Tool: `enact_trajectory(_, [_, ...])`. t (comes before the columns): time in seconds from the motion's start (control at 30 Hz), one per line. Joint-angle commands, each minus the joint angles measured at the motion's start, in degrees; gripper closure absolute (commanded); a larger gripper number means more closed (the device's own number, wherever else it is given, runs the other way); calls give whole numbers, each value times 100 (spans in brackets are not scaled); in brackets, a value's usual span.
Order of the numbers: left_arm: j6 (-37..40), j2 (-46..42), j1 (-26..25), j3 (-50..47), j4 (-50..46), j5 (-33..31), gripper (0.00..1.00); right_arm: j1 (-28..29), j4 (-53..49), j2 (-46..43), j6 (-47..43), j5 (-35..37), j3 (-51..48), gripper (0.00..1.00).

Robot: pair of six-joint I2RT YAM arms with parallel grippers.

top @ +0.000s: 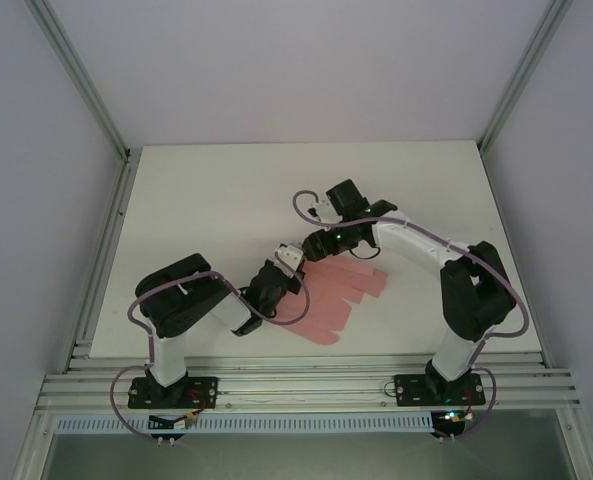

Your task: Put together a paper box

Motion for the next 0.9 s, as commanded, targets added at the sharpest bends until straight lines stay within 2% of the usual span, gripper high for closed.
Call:
enact_trajectory(0.0, [180, -195, -33, 254, -858, -557, 100, 190, -469, -412, -134, 538, -138, 29])
enact_trajectory(0.1, [71, -472, -28, 200, -998, -442, 100, -67, -488, -973, -173, 873, -131, 21])
enact_trajectory(0.2, [55, -780, -23, 369, -1743, -201, 100, -459, -615, -1626, -739, 184, -283, 14])
enact_trajectory(0.27, [-215, -1051, -1, 754, -2942, 146, 100, -452, -725, -2042, -1488, -123, -486, 11])
enact_trajectory(0.33, [-856, -1262, 84, 1516, -4742, 415, 100, -350, -732, -2417, -2214, -215, -722, 16])
enact_trajectory(0.4, [-1413, -1326, 107, 2300, -6366, 438, 100, -62, -388, -2815, -3027, 210, -1170, 19])
enact_trajectory(0.47, [-1723, -1399, 107, 2744, -7323, 546, 100, 83, 191, -3103, -3524, 623, -1635, 26])
enact_trajectory(0.63, [-1848, -1895, 116, 2884, -8112, 1090, 100, 109, 1191, -3148, -4235, 1433, -2102, 40])
enact_trajectory(0.77, [-1718, -2001, 116, 2998, -8555, 1235, 100, 134, 1525, -3115, -4675, 1694, -2071, 41])
enact_trajectory(0.87, [-1722, -1971, 116, 3049, -8705, 1163, 100, 136, 1552, -3238, -4969, 1428, -2070, 41])
